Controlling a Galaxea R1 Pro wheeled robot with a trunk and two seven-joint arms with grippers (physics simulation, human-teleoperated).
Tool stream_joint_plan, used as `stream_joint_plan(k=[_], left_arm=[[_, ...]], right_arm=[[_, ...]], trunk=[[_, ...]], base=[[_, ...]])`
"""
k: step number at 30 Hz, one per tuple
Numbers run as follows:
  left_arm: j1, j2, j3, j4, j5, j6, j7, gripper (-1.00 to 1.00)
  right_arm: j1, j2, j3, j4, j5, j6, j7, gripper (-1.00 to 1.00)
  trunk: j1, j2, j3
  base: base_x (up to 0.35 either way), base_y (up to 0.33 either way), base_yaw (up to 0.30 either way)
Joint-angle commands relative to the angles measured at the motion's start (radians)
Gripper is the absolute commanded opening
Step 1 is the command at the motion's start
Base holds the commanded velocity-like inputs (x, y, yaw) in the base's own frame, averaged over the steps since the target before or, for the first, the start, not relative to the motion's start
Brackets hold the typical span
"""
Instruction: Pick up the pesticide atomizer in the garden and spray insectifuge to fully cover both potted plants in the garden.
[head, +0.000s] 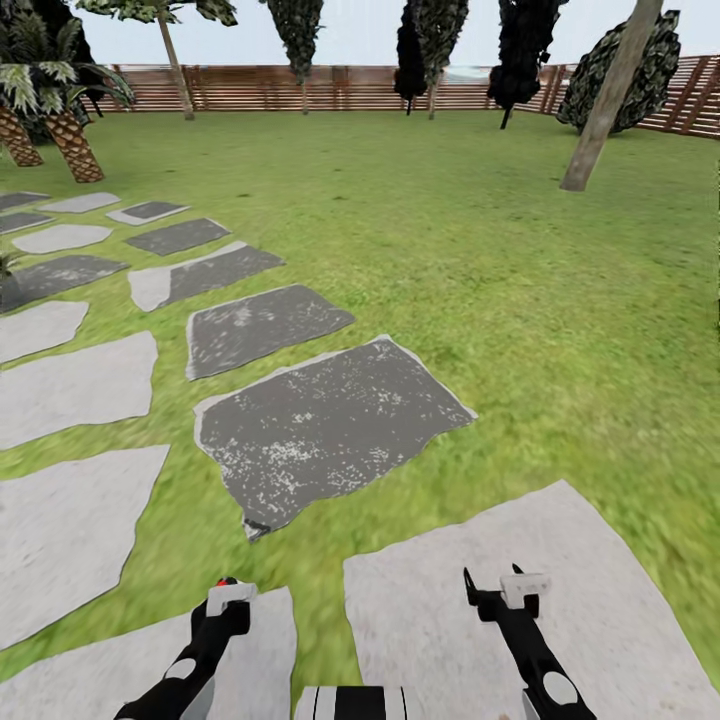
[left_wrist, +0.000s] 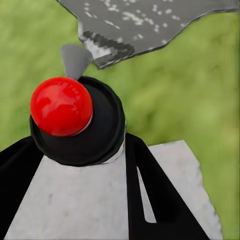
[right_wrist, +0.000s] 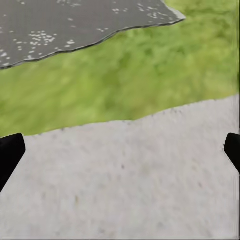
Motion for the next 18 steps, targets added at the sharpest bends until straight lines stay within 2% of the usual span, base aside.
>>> stream_joint_plan(k=[1, 2, 4, 5, 9, 13, 18], left_arm=[[0.0, 0.004, -0.001, 0.001, 0.007, -0.003, -0.001, -1.0], [0.001, 0.007, 0.0, 0.001, 0.008, -0.003, -0.002, -1.0], [0.005, 0.014, 0.002, 0.004, 0.007, -0.003, 0.003, -1.0], [0.027, 0.013, 0.002, 0.003, 0.008, -0.003, 0.006, -1.0], [0.054, 0.01, 0.002, 0.002, 0.01, -0.005, 0.006, -1.0], [0.086, 0.009, 0.003, -0.009, 0.01, -0.005, 0.007, -1.0], [0.102, 0.011, 0.003, -0.011, 0.009, -0.004, 0.008, -1.0]], right_arm=[[0.0, 0.0, 0.0, -0.001, 0.005, -0.003, -0.013, 1.0], [0.0, -0.001, 0.0, 0.0, 0.005, -0.003, -0.031, 1.0], [0.0, -0.002, -0.001, 0.001, 0.005, -0.003, -0.126, 1.0], [0.0, -0.004, -0.001, 0.006, 0.006, -0.004, -0.197, 1.0], [0.029, -0.006, -0.001, 0.007, 0.006, -0.005, -0.216, 1.0], [0.135, -0.006, -0.001, 0.006, 0.005, -0.077, -0.222, 1.0], [0.166, -0.006, 0.0, 0.037, 0.005, -0.131, -0.221, 1.0]], trunk=[[-0.001, 0.0, 0.003], [-0.001, 0.0, 0.007], [-0.002, 0.001, 0.015], [-0.002, 0.001, 0.019], [-0.004, 0.002, 0.034], [-0.006, 0.003, 0.05], [-0.008, 0.004, 0.069]], base=[[0.0, 0.0, 0.0], [0.0, 0.0, 0.0], [0.0, 0.0, 0.0], [0.0, 0.0, 0.0], [0.0, 0.0, 0.0], [0.0, 0.0, 0.0], [0.0, 0.0, 0.0]])
